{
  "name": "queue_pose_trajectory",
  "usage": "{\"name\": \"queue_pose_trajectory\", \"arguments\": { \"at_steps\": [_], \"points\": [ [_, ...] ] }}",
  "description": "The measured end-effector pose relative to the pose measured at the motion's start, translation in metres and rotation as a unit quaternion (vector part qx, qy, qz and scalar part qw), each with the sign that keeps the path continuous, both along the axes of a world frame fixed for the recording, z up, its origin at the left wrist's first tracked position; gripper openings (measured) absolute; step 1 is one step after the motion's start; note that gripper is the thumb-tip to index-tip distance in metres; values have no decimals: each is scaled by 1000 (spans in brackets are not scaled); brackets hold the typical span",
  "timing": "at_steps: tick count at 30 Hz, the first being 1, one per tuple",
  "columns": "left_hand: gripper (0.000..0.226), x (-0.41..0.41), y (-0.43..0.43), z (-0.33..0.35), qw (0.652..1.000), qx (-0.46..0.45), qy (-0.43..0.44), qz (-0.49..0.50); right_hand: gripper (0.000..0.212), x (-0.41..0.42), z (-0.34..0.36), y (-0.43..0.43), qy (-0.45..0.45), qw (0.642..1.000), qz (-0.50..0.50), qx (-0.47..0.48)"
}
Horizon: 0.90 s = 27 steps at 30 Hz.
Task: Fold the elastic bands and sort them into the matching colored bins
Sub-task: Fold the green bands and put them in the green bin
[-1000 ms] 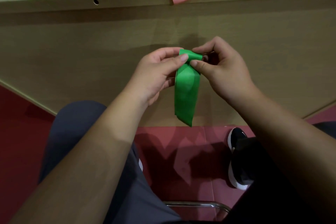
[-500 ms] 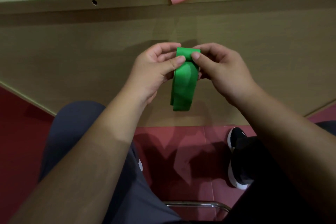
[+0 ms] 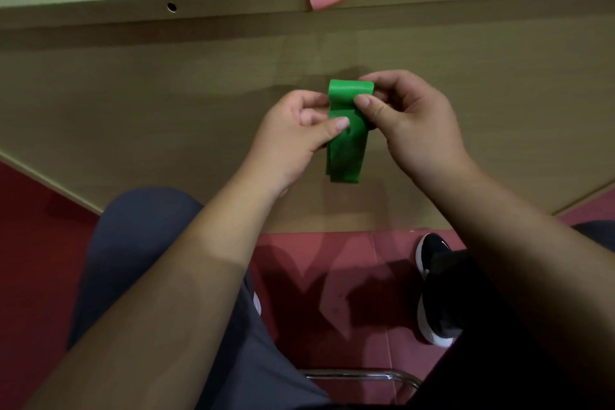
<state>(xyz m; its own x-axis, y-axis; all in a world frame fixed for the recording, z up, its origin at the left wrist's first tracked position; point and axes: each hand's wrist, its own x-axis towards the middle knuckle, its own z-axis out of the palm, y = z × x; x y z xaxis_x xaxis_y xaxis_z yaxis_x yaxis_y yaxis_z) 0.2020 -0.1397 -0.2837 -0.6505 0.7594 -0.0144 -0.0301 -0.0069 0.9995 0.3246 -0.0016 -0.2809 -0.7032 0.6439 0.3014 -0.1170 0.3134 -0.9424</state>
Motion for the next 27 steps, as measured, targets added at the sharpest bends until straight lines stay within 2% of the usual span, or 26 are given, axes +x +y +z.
{"name": "queue_pose_trajectory", "arguments": {
  "at_steps": [6,19,27],
  "points": [
    [26,0,1,0,1000,-15,24,8,25,-1,0,2,4,1000,-7,10],
    [29,-10,-1,0,999,-17,-7,28,28,-1,2,1,1,1000,-4,-5],
    [17,-3,6,-21,987,-73,140,35,27,-3,7,4,17,998,-14,-52]
  ]
}}
